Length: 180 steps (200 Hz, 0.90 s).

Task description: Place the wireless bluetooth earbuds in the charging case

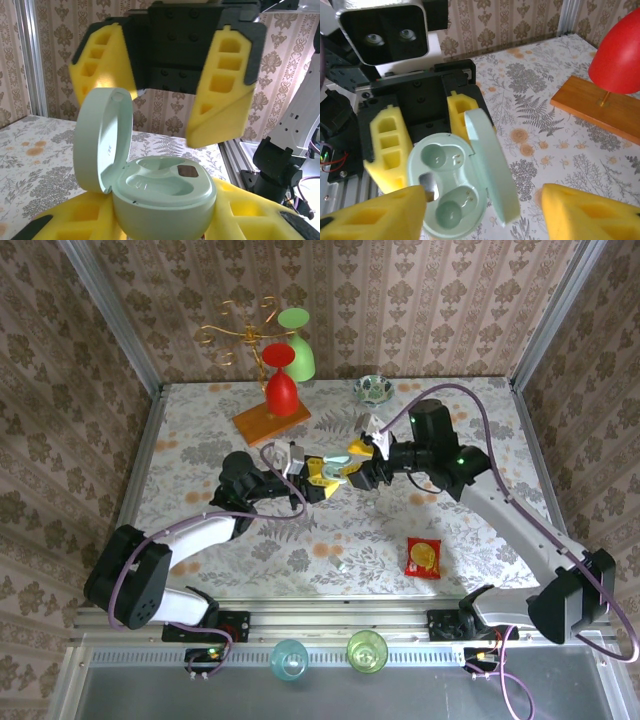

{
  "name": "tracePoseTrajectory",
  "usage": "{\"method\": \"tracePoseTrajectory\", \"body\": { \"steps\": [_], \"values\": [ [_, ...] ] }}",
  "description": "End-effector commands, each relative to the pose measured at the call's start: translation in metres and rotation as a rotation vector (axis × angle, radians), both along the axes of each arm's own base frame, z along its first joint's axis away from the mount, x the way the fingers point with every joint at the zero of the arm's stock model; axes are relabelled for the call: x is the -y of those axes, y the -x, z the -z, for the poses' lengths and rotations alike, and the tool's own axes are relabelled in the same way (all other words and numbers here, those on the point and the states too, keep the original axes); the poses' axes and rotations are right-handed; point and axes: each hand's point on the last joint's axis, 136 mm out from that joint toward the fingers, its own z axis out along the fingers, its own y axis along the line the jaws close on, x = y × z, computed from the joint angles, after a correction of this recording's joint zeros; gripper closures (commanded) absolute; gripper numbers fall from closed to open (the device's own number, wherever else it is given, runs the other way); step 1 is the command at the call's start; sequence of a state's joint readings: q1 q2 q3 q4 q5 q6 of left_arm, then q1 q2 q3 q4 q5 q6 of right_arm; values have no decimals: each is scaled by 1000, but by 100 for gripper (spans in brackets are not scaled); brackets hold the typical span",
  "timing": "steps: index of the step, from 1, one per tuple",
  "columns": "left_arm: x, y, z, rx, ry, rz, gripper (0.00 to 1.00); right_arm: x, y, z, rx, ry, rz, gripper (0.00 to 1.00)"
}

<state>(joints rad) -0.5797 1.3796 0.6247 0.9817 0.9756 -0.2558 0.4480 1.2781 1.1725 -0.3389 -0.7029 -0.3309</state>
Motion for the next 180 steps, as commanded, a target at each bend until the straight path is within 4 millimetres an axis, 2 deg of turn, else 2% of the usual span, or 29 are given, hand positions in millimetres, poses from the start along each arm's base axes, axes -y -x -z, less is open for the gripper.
{"method": "tracePoseTrajectory", "body": {
  "steps": [1,46,56,70,95,111,144,161,165,169,180],
  "values": [
    [-4,-7,-4,16,21,-16,73,7,7,-10,17,-32,19,31],
    [-22,-25,-2,25,40,-89,74,24,8,-35,45,-143,152,27],
    [-24,-26,-1,24,38,-94,74,34,0,-37,50,-170,226,26],
    [-28,-28,-1,24,37,-103,73,52,-17,-31,22,-192,370,22],
    [-33,-25,-2,35,36,-114,74,88,-50,8,-195,-176,648,19],
    [-41,-31,-4,48,31,-144,74,97,-58,41,-361,-135,741,22],
    [-43,-28,-7,66,24,-147,74,95,-54,108,-572,-6,769,24],
    [-44,-26,-7,68,22,-146,73,85,-47,134,-659,56,694,24],
    [-44,-26,-7,67,22,-147,74,82,-46,135,-666,57,674,24],
    [-43,-25,-8,71,22,-141,73,80,-46,150,-697,84,657,25],
    [-43,-24,-8,70,21,-139,74,71,-46,166,-732,97,596,26]
  ]
}}
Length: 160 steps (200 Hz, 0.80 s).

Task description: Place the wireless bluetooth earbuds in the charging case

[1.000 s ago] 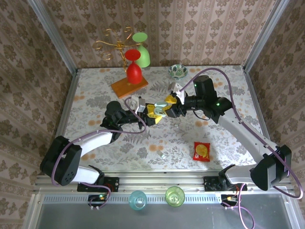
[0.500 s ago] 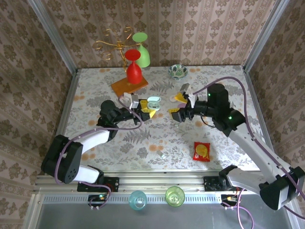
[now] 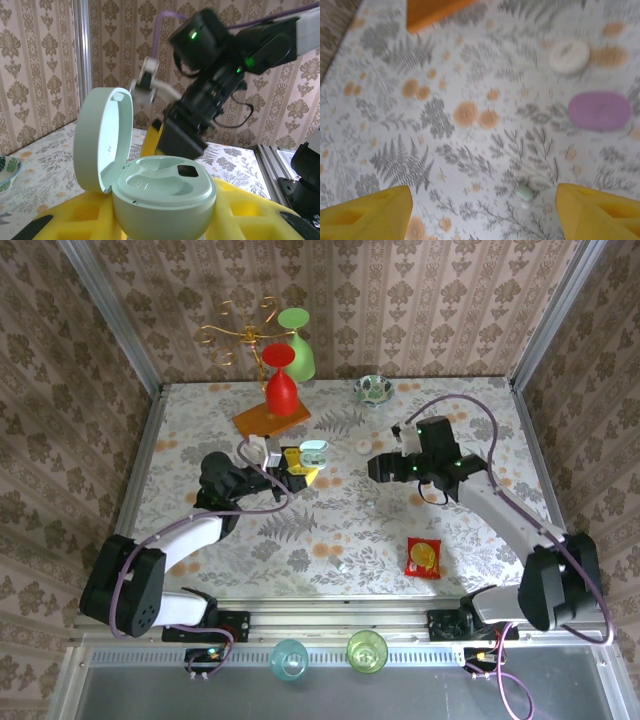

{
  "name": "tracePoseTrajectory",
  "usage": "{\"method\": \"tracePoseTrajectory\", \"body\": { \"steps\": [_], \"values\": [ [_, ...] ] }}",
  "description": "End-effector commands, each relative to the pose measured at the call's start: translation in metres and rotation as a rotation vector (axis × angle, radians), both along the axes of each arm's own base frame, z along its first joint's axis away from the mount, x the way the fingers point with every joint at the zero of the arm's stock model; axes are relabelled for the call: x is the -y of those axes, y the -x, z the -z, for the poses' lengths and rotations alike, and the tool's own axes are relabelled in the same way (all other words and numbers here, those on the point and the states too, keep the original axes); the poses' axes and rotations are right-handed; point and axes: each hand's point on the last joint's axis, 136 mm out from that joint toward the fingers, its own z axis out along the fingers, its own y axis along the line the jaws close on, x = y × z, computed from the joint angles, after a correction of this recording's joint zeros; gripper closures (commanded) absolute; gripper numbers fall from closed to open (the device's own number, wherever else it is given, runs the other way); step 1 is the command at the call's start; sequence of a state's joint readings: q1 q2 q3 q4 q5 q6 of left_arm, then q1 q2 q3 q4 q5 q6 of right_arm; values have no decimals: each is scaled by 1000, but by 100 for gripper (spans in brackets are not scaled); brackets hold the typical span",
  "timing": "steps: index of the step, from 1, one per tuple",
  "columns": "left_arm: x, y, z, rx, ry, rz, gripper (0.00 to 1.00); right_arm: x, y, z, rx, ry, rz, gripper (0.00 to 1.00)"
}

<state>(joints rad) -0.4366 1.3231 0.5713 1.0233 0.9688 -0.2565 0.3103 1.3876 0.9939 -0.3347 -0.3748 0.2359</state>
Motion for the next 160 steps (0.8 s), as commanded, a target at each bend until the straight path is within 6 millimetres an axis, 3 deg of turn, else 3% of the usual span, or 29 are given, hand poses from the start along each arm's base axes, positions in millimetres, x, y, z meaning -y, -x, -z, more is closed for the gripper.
{"method": "tracePoseTrajectory", "body": {
  "steps": [1,35,86,117,160],
  "values": [
    [-1,5,-3,33,-4,11,74,-14,12,36,-140,-19,-96,26],
    [-1,7,-3,47,-8,19,74,-31,-8,67,-176,-59,-144,29],
    [1,9,-5,45,-6,32,74,-38,-24,104,-222,-49,-173,31],
    [2,10,-5,38,-7,39,74,-40,-18,121,-269,-56,-197,31],
    [2,10,-6,44,-16,39,74,-39,2,128,-307,-73,-224,32]
  ]
}}
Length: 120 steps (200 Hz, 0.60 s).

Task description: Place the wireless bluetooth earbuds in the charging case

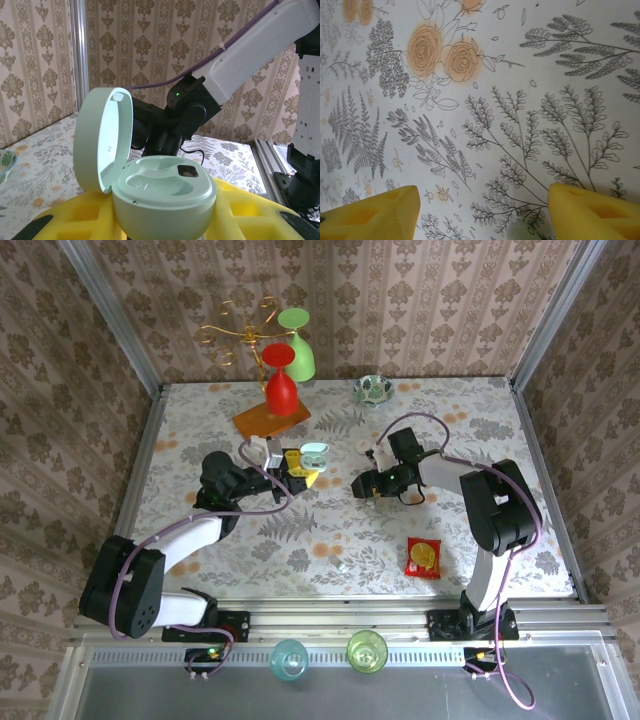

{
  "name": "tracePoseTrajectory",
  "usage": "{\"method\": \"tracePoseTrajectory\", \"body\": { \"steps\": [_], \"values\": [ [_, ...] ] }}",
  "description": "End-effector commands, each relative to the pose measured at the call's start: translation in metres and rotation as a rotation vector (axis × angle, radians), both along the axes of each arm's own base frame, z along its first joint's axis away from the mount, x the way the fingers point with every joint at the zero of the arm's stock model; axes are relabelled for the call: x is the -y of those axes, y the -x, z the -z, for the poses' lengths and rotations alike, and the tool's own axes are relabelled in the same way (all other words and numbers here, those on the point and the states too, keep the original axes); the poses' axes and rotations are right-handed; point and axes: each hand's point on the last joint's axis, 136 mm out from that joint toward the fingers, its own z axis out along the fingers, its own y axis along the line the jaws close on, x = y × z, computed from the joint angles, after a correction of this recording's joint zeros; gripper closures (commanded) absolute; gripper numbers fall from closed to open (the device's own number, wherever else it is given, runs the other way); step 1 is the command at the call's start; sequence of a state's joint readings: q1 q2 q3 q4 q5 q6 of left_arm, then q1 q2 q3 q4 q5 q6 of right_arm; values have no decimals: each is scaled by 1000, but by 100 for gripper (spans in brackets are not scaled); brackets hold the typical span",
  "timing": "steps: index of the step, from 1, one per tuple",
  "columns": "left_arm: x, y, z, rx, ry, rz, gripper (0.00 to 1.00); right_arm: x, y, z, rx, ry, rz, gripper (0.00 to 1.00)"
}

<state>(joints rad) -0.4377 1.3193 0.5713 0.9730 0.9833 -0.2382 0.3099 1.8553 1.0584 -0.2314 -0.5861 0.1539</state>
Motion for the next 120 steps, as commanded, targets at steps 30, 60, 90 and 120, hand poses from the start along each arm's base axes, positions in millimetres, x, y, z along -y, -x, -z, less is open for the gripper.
{"method": "tracePoseTrajectory", "body": {
  "steps": [30,60,90,120],
  "values": [
    [2,7,-13,61,5,32,74,-1,24,0,-25,-43,-52,32],
    [3,7,-14,64,6,34,74,-1,30,-5,-13,-59,-62,32],
    [4,7,-14,59,6,39,74,-2,32,-3,-23,-64,-64,33],
    [4,6,-12,58,5,36,74,-3,33,-8,-7,-89,-61,38]
  ]
}}
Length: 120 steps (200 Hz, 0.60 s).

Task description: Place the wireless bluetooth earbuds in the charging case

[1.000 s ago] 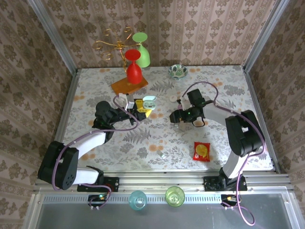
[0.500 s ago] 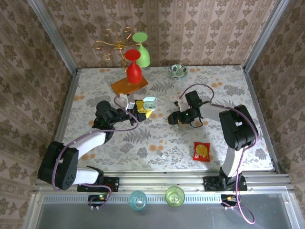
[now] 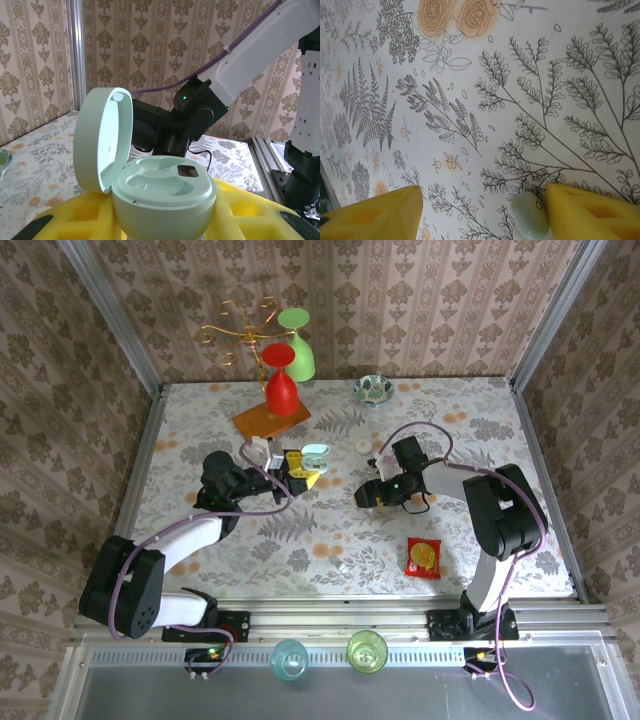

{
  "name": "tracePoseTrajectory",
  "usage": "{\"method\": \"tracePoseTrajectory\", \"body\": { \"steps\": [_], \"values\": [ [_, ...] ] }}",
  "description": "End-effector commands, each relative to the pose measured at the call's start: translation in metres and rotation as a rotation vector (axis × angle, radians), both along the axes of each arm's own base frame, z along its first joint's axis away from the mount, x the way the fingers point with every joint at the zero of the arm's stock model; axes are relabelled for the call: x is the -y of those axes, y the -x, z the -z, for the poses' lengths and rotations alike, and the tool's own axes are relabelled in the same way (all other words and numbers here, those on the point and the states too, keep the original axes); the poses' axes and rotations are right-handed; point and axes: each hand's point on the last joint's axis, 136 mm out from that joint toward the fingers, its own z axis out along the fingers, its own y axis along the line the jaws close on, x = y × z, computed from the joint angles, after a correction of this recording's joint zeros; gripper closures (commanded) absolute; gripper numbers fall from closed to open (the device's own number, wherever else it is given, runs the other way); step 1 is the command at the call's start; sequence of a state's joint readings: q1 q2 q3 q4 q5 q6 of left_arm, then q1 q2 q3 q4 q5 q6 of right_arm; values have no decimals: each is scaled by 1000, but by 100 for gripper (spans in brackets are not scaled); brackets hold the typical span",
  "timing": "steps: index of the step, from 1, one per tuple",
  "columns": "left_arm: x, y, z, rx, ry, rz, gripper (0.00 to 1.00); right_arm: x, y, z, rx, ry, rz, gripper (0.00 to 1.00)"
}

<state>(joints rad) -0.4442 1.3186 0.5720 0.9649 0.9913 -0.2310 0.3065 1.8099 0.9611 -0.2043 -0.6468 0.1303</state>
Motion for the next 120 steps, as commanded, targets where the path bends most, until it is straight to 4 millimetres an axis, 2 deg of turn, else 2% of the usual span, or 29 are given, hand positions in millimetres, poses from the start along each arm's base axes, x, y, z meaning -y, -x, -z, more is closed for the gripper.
{"method": "tracePoseTrajectory", "body": {
  "steps": [1,28,48,120],
  "values": [
    [2,4,-13,57,11,22,74,-4,7,-12,17,-49,-19,38],
    [2,4,-13,57,10,25,74,-5,5,-14,26,-68,-6,40],
    [2,4,-12,57,10,23,74,-4,6,-9,11,-61,-4,46],
    [2,4,-12,55,11,21,74,2,5,8,-21,3,-1,54]
  ]
}}
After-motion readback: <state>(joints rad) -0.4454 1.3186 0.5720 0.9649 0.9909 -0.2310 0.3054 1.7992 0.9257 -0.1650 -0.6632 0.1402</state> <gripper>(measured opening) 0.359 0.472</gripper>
